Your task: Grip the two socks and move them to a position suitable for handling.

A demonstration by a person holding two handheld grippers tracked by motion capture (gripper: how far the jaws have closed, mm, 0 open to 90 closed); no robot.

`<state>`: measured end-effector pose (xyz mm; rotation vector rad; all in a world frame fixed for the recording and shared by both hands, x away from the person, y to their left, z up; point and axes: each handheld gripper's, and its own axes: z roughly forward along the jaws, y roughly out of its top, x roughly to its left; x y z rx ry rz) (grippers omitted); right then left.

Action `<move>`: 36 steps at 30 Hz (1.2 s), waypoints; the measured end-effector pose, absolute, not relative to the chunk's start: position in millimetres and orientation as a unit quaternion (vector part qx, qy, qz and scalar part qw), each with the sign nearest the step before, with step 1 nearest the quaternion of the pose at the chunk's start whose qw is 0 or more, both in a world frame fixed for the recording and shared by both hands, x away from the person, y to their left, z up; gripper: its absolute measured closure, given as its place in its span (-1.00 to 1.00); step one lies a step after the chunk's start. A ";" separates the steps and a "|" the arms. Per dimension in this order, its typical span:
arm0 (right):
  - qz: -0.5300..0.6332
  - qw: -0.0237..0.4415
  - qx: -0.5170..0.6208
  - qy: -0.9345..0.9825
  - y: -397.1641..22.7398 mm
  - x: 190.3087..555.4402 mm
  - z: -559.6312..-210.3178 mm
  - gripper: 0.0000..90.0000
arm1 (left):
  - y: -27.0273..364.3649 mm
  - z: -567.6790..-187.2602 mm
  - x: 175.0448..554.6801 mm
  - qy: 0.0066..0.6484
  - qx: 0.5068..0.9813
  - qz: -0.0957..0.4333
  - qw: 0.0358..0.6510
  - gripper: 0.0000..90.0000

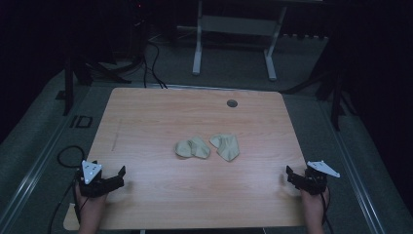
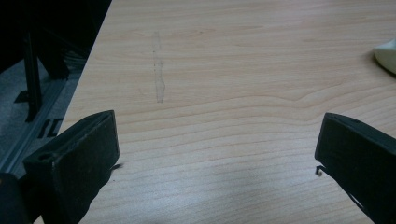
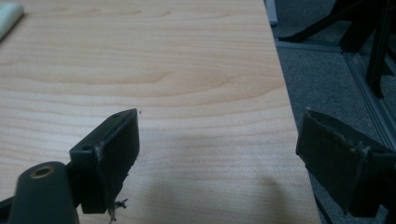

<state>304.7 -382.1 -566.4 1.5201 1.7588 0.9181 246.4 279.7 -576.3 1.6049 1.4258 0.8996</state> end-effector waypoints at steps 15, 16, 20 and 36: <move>0.359 0.246 0.579 0.689 -376.5 306.2 -560.8 -0.70 | 282.3 -574.3 245.6 0.564 0.631 0.345 0.406 -1.00; 0.356 0.247 0.576 0.693 -375.6 306.9 -560.4 -0.70 | 282.1 -574.1 245.5 0.562 0.632 0.345 0.407 -1.00; 0.345 0.240 0.578 0.699 -370.8 308.4 -555.3 -0.66 | 280.9 -573.7 245.4 0.561 0.635 0.344 0.406 -1.00; 0.334 0.174 0.518 0.768 -332.0 331.9 -534.6 -0.65 | 277.7 -574.1 245.9 0.560 0.639 0.339 0.404 -1.00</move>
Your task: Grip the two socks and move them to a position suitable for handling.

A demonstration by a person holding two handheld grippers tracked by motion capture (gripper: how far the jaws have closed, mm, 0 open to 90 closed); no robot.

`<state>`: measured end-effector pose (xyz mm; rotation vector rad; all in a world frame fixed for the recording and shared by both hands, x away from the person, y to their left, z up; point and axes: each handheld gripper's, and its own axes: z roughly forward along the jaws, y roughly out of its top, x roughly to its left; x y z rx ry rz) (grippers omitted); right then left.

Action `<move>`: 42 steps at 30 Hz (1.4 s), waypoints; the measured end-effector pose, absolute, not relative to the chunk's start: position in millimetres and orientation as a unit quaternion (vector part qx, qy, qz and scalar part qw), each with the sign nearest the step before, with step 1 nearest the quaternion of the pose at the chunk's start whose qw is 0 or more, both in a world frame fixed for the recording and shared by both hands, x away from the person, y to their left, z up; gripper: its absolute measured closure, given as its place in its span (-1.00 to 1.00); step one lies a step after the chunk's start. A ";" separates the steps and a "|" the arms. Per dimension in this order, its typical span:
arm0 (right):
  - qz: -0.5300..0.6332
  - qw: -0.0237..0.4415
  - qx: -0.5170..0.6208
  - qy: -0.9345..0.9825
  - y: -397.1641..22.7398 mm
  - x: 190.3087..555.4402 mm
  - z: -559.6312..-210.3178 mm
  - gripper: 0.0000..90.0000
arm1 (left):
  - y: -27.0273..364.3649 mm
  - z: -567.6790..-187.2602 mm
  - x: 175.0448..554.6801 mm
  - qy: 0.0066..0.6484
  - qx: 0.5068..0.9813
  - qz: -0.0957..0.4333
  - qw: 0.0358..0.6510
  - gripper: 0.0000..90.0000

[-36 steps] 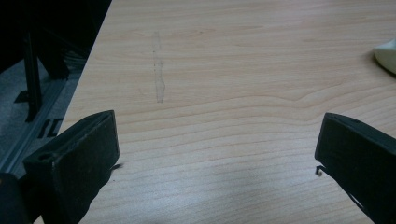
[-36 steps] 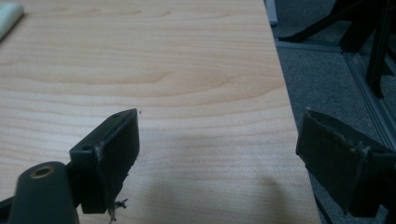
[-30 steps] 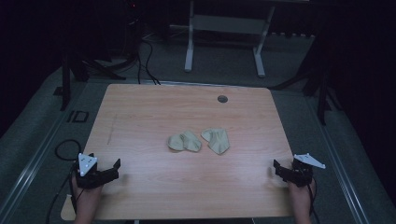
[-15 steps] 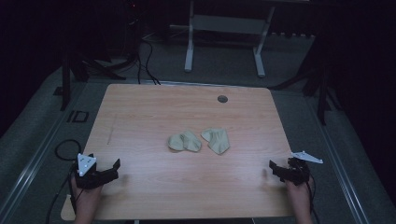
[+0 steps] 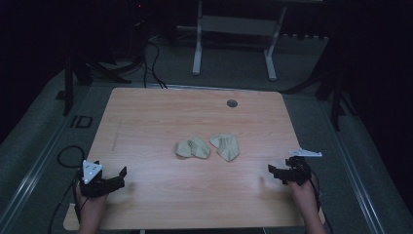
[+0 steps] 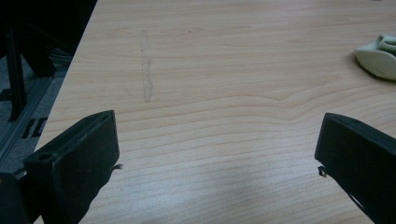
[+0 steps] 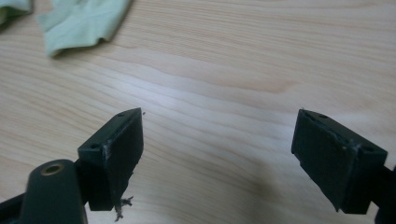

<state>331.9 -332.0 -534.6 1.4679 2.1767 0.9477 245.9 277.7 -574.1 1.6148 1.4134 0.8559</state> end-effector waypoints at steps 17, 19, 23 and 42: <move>0.317 0.140 0.456 0.820 -262.8 368.4 -519.6 -0.69 | 277.7 -574.9 246.7 0.558 0.645 0.328 0.407 -1.00; 0.313 0.140 0.449 0.825 -254.4 373.2 -519.6 -0.66 | 277.3 -575.0 246.8 0.558 0.646 0.328 0.406 -1.00; 0.311 0.135 0.440 0.831 -240.1 381.9 -519.4 -0.60 | 275.5 -574.6 246.0 0.549 0.648 0.331 0.411 -1.00; 0.302 0.122 0.427 0.844 -182.1 425.3 -523.7 -0.53 | 273.2 -573.7 245.8 0.544 0.652 0.327 0.416 -1.00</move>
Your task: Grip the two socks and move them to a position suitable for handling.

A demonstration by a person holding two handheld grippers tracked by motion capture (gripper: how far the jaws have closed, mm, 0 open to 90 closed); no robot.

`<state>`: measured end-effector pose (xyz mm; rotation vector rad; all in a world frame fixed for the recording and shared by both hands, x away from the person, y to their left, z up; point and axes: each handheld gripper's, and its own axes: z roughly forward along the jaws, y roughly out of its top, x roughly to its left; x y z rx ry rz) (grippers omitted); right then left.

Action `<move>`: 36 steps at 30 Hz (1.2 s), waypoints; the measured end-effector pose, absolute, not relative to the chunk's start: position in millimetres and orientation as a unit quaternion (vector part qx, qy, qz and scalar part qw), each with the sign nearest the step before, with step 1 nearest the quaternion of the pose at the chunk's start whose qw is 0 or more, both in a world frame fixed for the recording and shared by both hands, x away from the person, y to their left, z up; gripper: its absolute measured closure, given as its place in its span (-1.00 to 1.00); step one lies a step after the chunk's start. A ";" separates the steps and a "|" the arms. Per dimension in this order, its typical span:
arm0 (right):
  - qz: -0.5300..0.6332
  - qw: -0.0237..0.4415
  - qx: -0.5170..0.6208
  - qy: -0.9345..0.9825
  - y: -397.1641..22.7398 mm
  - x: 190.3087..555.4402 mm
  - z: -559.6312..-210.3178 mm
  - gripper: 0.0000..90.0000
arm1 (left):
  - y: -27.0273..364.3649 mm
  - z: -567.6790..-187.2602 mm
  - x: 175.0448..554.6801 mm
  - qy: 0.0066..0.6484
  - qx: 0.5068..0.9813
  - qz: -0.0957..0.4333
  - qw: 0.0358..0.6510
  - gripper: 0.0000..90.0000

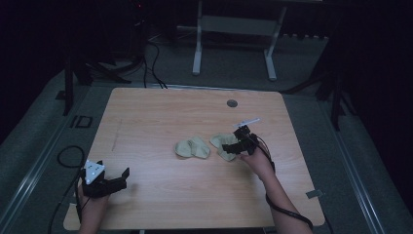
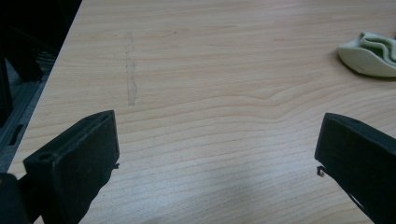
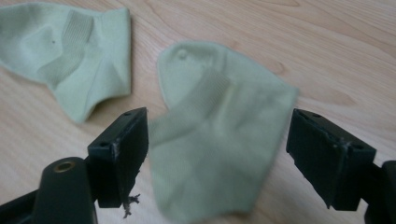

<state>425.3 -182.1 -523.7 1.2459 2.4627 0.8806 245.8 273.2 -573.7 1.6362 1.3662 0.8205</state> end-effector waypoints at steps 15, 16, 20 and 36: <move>0.254 0.144 0.428 0.855 -149.8 456.7 -543.5 -0.30 | 274.6 -573.9 245.4 0.543 0.654 0.324 0.415 -1.00; 0.251 0.146 0.427 0.857 -149.1 457.1 -545.7 -0.29 | 274.8 -574.0 245.4 0.544 0.652 0.323 0.417 -1.00; 0.251 0.157 0.422 0.857 -147.8 452.4 -546.6 0.10 | 275.3 -574.2 245.4 0.547 0.652 0.321 0.416 -1.00; 0.247 0.160 0.414 0.862 -155.1 446.6 -532.7 0.82 | 274.7 -575.1 245.8 0.548 0.652 0.319 0.416 -1.00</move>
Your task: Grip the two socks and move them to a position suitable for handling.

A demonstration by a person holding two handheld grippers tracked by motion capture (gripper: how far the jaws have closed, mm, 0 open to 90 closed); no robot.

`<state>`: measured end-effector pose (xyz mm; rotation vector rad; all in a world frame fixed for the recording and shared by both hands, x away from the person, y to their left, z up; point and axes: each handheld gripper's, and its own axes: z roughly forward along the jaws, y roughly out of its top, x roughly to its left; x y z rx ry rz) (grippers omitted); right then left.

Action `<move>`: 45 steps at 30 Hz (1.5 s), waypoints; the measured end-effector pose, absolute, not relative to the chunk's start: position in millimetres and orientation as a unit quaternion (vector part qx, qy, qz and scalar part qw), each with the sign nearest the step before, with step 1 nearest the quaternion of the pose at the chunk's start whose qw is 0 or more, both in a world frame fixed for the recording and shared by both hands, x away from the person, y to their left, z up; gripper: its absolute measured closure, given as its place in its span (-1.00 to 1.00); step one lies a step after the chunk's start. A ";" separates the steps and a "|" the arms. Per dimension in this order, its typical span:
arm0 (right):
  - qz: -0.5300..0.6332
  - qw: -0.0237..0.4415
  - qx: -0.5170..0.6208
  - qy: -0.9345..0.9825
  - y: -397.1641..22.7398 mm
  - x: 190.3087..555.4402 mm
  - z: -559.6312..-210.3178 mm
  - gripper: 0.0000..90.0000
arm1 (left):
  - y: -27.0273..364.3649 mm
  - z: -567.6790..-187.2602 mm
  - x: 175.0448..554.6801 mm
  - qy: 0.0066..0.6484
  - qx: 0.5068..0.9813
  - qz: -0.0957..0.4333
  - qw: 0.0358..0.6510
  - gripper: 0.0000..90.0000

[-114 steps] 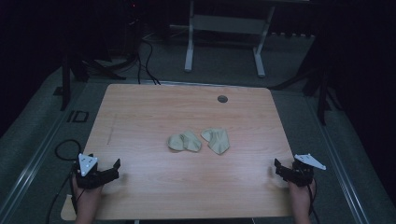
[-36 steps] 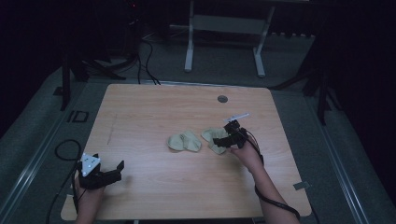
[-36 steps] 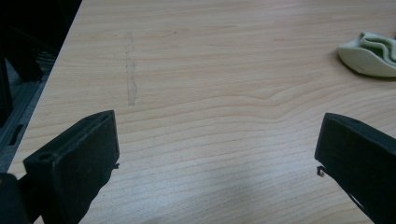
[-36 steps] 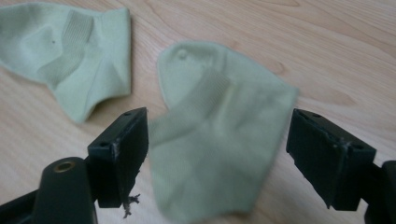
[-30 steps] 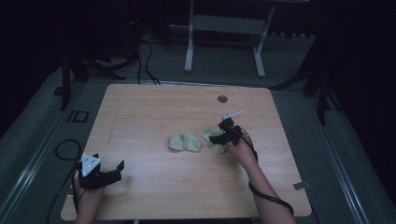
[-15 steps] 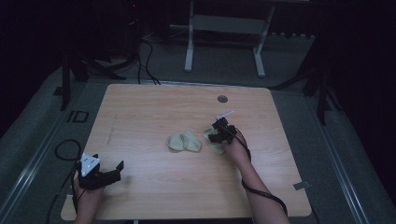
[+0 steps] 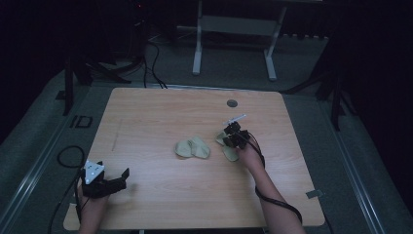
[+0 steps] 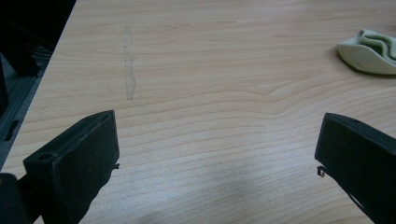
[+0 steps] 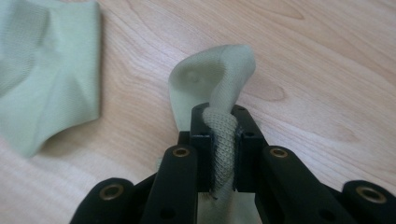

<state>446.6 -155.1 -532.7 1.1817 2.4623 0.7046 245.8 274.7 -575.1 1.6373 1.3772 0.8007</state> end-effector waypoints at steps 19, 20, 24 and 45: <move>0.292 0.155 0.339 0.881 -155.6 390.5 -478.0 0.82 | 274.3 -574.7 245.6 0.551 0.650 0.319 0.415 -1.00; 0.296 0.156 0.334 0.881 -156.0 386.3 -474.7 0.82 | 274.3 -574.7 245.6 0.551 0.650 0.319 0.415 -1.00; 0.297 0.164 0.302 0.891 -154.9 365.9 -463.0 0.82 | 274.2 -574.7 245.5 0.551 0.650 0.318 0.415 -1.00; 0.248 0.116 0.214 0.938 -145.1 294.0 -538.2 0.77 | 272.7 -574.9 245.5 0.551 0.653 0.318 0.412 -1.00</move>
